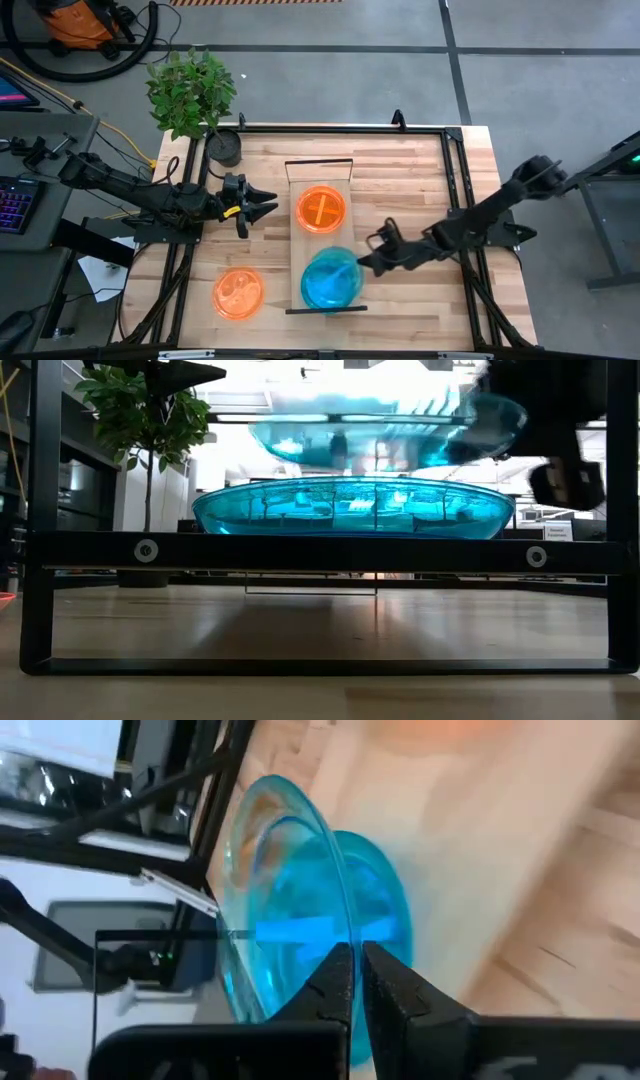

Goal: Place and stack plates onto a shelf
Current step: Stack the blue transparent plate on the blue transparent plate

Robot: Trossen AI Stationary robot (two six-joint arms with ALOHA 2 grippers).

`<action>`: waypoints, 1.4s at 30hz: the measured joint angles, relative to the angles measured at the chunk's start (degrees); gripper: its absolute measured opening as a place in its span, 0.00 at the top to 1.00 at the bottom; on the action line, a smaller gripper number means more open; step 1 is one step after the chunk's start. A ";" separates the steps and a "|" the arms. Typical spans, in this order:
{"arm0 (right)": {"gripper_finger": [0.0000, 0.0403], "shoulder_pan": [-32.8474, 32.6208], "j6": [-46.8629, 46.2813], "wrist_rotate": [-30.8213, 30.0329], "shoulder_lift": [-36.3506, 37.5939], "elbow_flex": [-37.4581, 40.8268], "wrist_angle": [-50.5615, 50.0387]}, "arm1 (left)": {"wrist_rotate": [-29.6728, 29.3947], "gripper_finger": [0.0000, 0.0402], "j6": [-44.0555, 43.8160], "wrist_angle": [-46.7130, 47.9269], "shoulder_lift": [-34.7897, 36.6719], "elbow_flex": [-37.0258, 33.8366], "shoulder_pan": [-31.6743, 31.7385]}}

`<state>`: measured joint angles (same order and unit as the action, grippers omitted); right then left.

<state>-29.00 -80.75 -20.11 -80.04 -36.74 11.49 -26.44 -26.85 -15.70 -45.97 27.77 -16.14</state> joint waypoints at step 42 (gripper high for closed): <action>0.73 2.78 4.74 6.64 -6.18 -7.42 -7.00 | 0.07 0.63 1.07 0.00 -0.01 0.00 -0.01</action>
<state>-26.22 -76.01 -13.47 -86.21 -44.16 4.49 -26.37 -25.78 -15.70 -45.98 27.77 -16.15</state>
